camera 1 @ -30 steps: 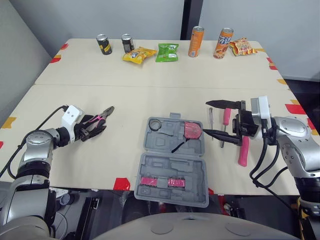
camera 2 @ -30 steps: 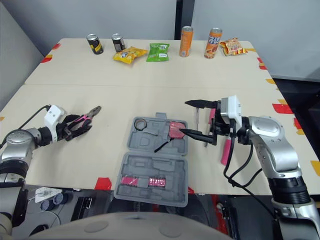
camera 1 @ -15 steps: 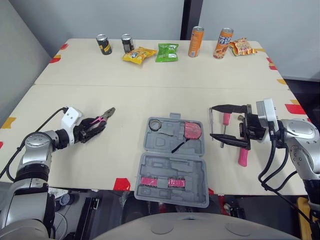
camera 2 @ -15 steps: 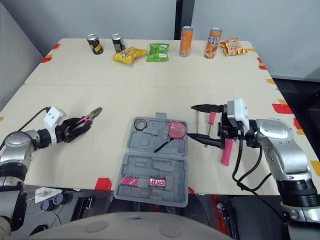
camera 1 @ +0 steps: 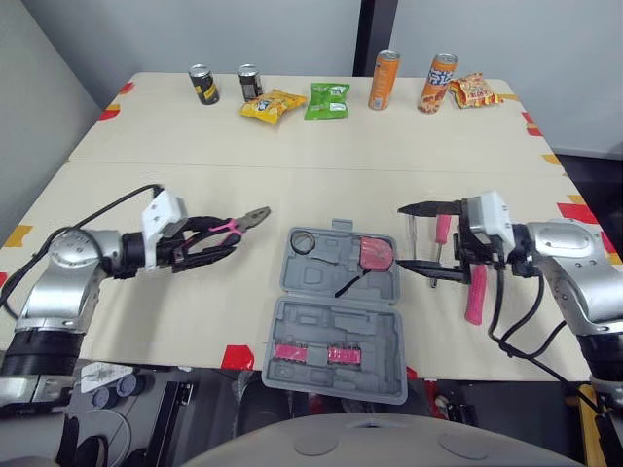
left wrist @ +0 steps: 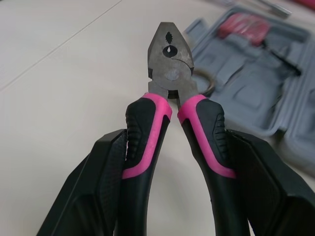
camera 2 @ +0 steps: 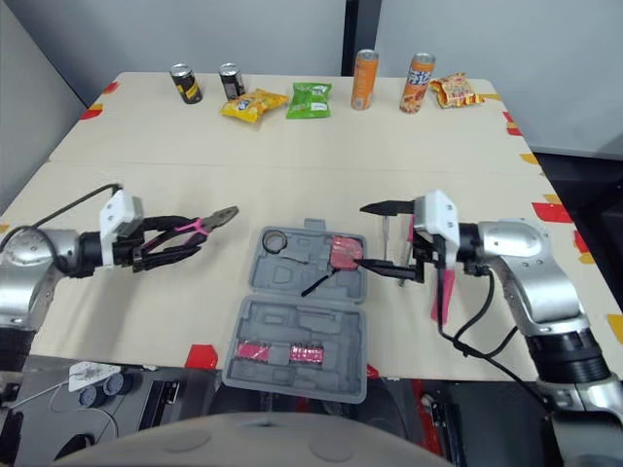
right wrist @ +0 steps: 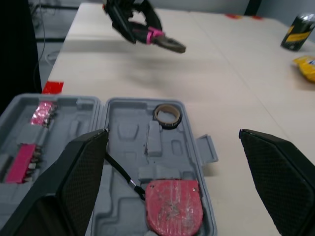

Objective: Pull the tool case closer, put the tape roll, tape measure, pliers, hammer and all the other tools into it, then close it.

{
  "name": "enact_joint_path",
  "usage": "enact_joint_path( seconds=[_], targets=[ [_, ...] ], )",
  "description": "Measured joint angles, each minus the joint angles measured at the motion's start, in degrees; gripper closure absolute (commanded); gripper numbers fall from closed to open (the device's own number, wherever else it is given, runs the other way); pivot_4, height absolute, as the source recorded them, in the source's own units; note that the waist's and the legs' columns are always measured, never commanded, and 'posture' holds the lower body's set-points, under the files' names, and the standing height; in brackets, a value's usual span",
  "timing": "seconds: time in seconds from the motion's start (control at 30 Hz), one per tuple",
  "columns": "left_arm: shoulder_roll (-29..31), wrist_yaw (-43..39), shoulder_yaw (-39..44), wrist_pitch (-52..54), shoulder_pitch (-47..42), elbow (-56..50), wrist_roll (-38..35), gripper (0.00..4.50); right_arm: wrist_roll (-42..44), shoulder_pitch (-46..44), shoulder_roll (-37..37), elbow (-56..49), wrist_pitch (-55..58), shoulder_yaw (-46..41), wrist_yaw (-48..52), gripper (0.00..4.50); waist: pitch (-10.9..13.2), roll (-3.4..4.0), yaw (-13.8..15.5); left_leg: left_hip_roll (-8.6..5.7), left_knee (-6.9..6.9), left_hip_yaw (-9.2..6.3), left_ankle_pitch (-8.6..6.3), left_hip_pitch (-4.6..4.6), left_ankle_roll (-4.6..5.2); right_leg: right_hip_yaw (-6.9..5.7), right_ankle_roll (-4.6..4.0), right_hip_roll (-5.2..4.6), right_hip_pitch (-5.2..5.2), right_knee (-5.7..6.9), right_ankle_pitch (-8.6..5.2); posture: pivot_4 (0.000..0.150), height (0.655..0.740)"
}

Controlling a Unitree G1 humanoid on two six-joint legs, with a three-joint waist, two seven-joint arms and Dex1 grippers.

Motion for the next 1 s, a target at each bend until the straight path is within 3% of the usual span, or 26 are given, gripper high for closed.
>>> enact_joint_path(
  seconds=[0.2, 0.4, 0.9, 1.0],
  targets=[
    [-1.0, -2.6, -9.3, 3.6, -10.6, -2.8, 2.3, 1.84, -7.8, -9.1, 1.1, 0.4, 4.3, 6.1, -6.1, 0.0, 0.1, 0.08, -0.4, 0.03, -0.08, 0.04, 0.13, 0.01, -0.17, 0.11, -0.01, 0.11, -0.08, 0.1, 0.0, 0.15, 0.74],
    [-7.1, -3.3, -17.6, 5.4, -19.6, -2.2, 5.6, 1.84, -9.9, -14.8, 3.3, -1.8, 9.2, 11.6, -7.0, 0.0, 0.2, 0.13, 0.3, 0.02, -0.01, 0.05, 0.13, -0.03, -0.22, 0.17, 0.0, 0.15, -0.07, 0.34, 0.01, 0.15, 0.74],
    [-14.0, -2.2, -22.7, 6.6, -24.5, 1.1, 9.3, 1.84, -16.5, -20.8, 3.4, -4.9, 26.0, 21.0, -9.5, 0.0, 0.2, 0.19, 1.3, 0.03, 0.03, 0.08, 0.13, -0.04, -0.31, 0.28, 0.03, 0.19, -0.06, 0.35, 0.02, 0.15, 0.74],
    [-14.4, -1.9, -22.7, 6.8, -24.5, 1.1, 9.6, 1.84, -17.0, -21.5, 3.3, -5.4, 27.4, 22.2, -9.5, 0.78, 0.2, 0.19, 1.5, 0.04, 0.03, 0.08, 0.13, -0.03, -0.32, 0.28, 0.03, 0.19, -0.06, 0.35, 0.02, 0.15, 0.74]
  ],
)
